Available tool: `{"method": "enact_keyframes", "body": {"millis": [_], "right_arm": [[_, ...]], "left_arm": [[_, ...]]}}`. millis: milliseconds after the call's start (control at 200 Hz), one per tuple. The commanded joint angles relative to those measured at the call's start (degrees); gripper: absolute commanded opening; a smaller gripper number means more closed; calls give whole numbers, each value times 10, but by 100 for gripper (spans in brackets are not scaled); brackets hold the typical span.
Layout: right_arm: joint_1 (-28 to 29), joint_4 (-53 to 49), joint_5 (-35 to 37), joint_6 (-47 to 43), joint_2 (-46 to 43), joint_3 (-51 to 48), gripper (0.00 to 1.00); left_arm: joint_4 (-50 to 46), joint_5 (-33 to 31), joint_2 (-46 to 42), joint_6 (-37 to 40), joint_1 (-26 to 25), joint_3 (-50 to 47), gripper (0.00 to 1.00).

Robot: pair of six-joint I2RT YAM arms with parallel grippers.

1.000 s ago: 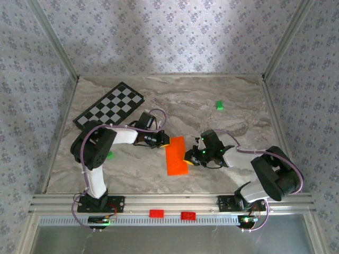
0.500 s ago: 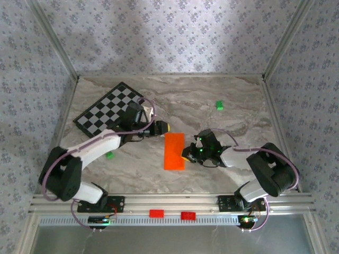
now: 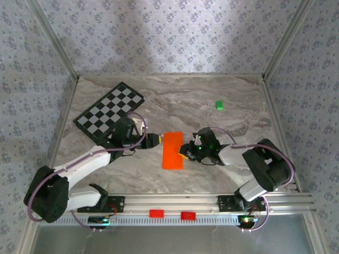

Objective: Fold a paper plane with a square sheet of paper (pick it up from the middle)

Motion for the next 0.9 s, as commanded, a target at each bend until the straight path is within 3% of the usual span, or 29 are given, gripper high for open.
{"method": "enact_keyframes", "body": {"millis": [0, 205, 370, 455, 640, 895], "right_arm": [[-6, 8, -18, -11, 13, 15, 19], [-12, 9, -32, -14, 27, 27, 13], [-17, -8, -33, -19, 18, 30, 4], [-22, -20, -35, -18, 9, 30, 1], [-27, -52, -39, -28, -4, 39, 0], [-27, -68, -36, -26, -8, 46, 0]], "left_arm": [[12, 31, -10, 20, -2, 2, 48], [18, 51, 4, 27, -20, -6, 46], [-20, -3, 13, 75, -80, 6, 46], [-55, -73, 18, 114, -134, 19, 48], [-115, -324, 34, 190, -286, 46, 52], [-134, -473, 126, 241, -416, 100, 63]]}}
